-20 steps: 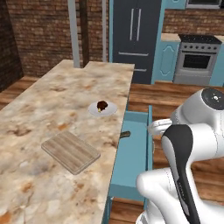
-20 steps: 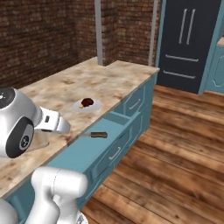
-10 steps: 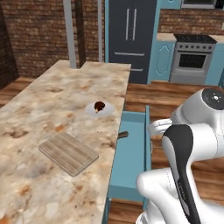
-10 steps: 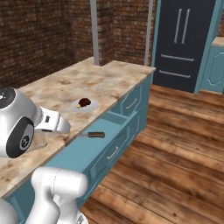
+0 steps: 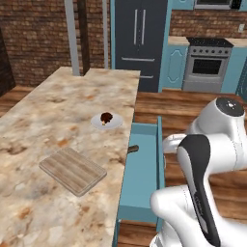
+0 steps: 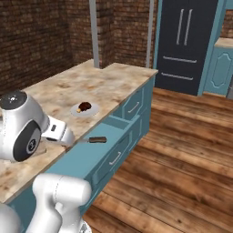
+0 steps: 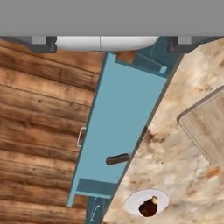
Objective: Pick up the knife from the drawer and place it on the cutting board. Then place the meat from the plate to the cutting board.
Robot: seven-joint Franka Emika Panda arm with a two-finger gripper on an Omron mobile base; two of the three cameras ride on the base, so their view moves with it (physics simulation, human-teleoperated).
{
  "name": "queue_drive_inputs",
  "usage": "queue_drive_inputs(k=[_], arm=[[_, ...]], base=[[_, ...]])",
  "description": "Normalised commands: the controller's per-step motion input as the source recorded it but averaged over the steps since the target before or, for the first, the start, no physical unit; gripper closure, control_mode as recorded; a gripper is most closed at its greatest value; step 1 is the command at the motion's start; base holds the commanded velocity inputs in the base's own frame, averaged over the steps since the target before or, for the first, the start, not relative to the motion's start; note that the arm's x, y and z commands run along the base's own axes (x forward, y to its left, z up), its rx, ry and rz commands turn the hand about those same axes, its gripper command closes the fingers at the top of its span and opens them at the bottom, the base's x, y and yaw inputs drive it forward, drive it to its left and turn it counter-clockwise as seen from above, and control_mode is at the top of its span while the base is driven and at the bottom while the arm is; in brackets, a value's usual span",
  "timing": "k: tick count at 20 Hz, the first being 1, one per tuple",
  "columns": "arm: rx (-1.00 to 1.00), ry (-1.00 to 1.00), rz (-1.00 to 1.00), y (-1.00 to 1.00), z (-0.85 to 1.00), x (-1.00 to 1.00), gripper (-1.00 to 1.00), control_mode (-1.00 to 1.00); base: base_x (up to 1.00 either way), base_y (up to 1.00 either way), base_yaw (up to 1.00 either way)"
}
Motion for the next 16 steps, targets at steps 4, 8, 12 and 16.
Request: queue_drive_inputs(k=[4,8,12,16], arm=[[0.05,0.27,-0.06,-0.02,-0.55,0.03,-1.00,-1.00],[0.00,0.17,-0.08,-0.01,-0.47,0.13,-1.00,-1.00],[0.00,0.16,-0.10,-0.10,-0.46,0.18,-1.00,-1.00],[0.00,0.14,-0.08,-0.27,-0.40,0.21,-1.00,-1.00]], base=[[0.00,0.00,0.00],[0.00,0.00,0.00],[0.00,0.00,0.00],[0.00,0.00,0.00]])
